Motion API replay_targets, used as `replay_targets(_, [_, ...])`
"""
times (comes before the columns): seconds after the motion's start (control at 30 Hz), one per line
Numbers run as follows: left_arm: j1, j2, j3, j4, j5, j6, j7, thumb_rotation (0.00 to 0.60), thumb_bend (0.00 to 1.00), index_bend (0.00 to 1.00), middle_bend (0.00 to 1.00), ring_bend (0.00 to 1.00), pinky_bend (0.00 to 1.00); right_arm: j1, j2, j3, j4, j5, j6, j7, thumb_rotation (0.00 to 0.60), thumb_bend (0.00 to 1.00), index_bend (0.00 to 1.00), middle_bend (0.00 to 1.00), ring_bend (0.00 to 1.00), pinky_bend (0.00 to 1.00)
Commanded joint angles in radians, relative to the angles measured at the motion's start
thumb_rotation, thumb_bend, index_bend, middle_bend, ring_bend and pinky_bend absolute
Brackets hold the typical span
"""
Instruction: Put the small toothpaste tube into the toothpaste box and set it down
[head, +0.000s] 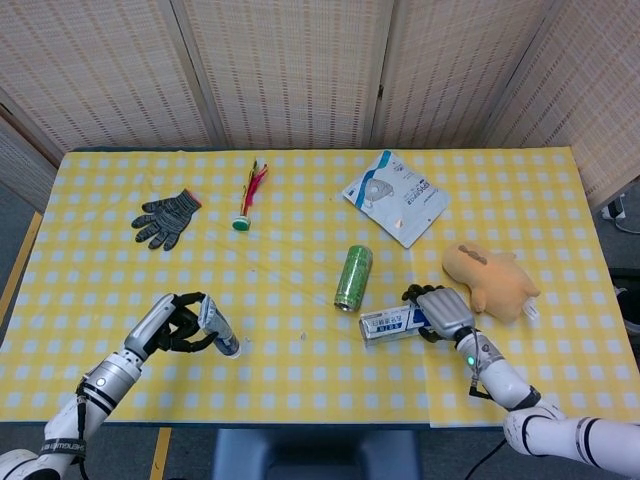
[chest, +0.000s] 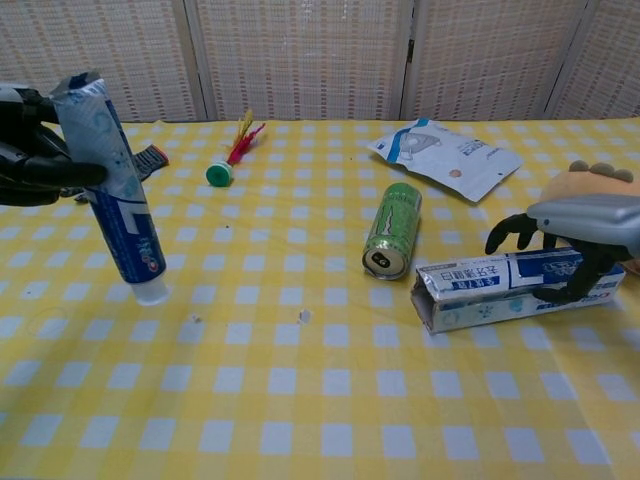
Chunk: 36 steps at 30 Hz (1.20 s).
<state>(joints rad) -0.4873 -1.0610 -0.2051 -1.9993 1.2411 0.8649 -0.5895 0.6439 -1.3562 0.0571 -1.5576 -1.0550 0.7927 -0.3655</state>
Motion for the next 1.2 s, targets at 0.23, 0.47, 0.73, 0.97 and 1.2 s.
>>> replay_targets(0.23, [-0.012, 0.0, -0.004, -0.001, -0.01, -0.003, -0.002, 0.6, 0.41, 0.81, 1.0, 1.0, 1.0, 0.007, -0.013, -0.008, 0.005, -0.009, 0.001, 0.019, 0.6, 0.39, 0.31, 0.24, 0.26, 0.35])
replay_targets(0.47, [-0.011, 0.004, -0.026, -0.023, -0.039, 0.024, -0.01, 0.6, 0.41, 0.81, 1.0, 1.0, 1.0, -0.031, -0.005, 0.004, -0.026, -0.116, 0.059, 0.164, 0.6, 0.39, 0.32, 0.25, 0.26, 0.35])
replay_targets(0.73, [-0.02, 0.018, -0.051, -0.067, -0.073, 0.047, 0.015, 0.6, 0.41, 0.81, 1.0, 1.0, 1.0, -0.071, -0.014, -0.005, -0.031, -0.291, 0.142, 0.362, 0.6, 0.39, 0.34, 0.27, 0.28, 0.36])
replay_targets(0.97, [-0.008, 0.04, -0.071, -0.118, -0.086, 0.096, 0.033, 0.6, 0.41, 0.81, 1.0, 1.0, 1.0, -0.133, -0.094, 0.009, 0.04, -0.411, 0.32, 0.585, 0.6, 0.39, 0.35, 0.29, 0.31, 0.37])
replay_targets(1.2, [-0.009, 0.066, -0.112, -0.175, -0.133, 0.124, 0.02, 0.6, 0.41, 0.81, 1.0, 1.0, 1.0, -0.163, -0.204, 0.011, 0.151, -0.458, 0.404, 0.778, 0.6, 0.39, 0.35, 0.29, 0.31, 0.37])
